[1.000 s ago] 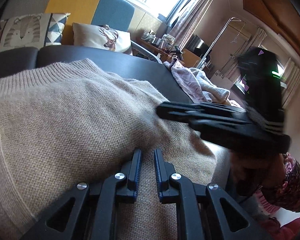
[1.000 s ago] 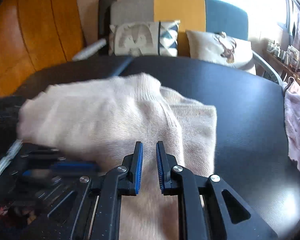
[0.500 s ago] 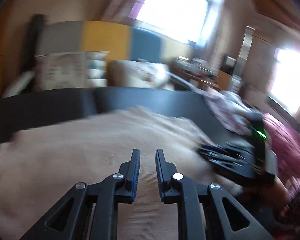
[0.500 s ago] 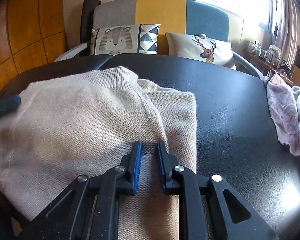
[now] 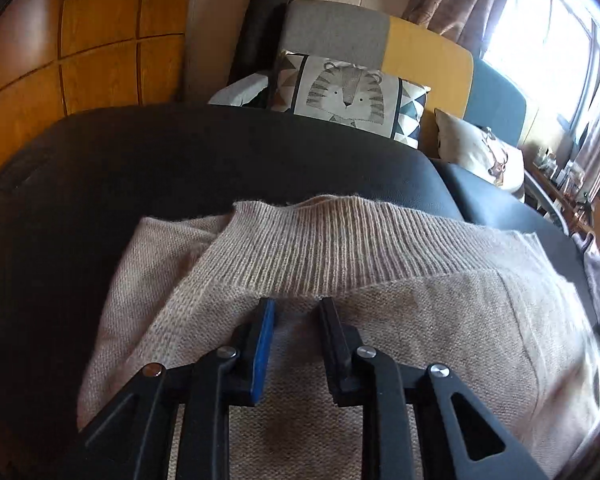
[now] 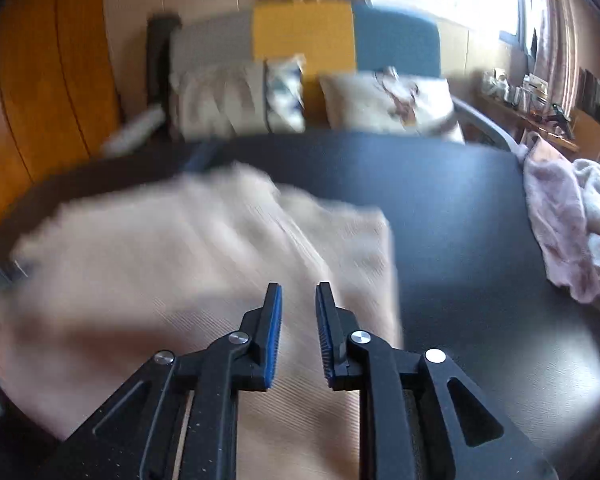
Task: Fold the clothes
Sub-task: 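Release the sweater and press both open grippers onto the folded stack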
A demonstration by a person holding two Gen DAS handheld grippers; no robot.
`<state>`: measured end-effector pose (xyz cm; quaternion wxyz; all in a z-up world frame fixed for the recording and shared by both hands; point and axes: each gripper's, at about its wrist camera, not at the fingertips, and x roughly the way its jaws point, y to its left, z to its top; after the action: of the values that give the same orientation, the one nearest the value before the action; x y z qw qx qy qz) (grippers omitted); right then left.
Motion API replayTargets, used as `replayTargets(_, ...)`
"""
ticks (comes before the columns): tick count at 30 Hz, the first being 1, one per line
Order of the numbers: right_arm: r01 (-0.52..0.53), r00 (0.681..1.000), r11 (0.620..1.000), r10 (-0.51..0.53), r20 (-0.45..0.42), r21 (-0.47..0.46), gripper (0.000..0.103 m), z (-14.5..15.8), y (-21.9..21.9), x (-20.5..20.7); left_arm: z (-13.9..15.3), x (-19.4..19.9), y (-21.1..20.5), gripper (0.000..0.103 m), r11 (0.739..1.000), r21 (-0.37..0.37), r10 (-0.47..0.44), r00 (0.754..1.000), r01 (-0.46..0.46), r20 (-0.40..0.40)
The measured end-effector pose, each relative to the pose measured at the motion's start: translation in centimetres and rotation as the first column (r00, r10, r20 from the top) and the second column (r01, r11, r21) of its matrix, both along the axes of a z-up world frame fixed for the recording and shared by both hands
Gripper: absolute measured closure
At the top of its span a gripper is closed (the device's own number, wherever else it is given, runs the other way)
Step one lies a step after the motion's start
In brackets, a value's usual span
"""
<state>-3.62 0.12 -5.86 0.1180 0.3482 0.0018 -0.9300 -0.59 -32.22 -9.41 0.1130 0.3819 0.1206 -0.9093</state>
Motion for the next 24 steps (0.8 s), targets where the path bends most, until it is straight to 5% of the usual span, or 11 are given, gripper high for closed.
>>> replayTargets(3,-0.1,0.994,0.993,0.101,-0.029,0.055,0.06,0.6,-4.6,-1.5,0.0,-0.1,0.9,0.08,0.998,-0.07,0.004,1.0,-0.004,0.007)
replayTargets(8,-0.25,0.968,0.958,0.25,0.02,0.144,0.06,-1.5,-10.1,-4.5,0.0,0.2,0.8,0.08,0.997,-0.079,0.006,1.0,-0.007,-0.004)
replayTargets(18,-0.063,0.99,0.998,0.065,0.121,-0.022,0.052,-5.0,-5.6,-7.8,-0.3,0.0,0.5,0.079,0.998,-0.068,0.005,1.0,-0.006,-0.018)
replayTargets(24,-0.112,0.991,0.994,0.11,0.082,0.015,0.053,-1.9,-9.1,-6.9,-0.2,0.2,0.3,0.079,0.999,-0.052,0.006,1.0,-0.008,-0.028)
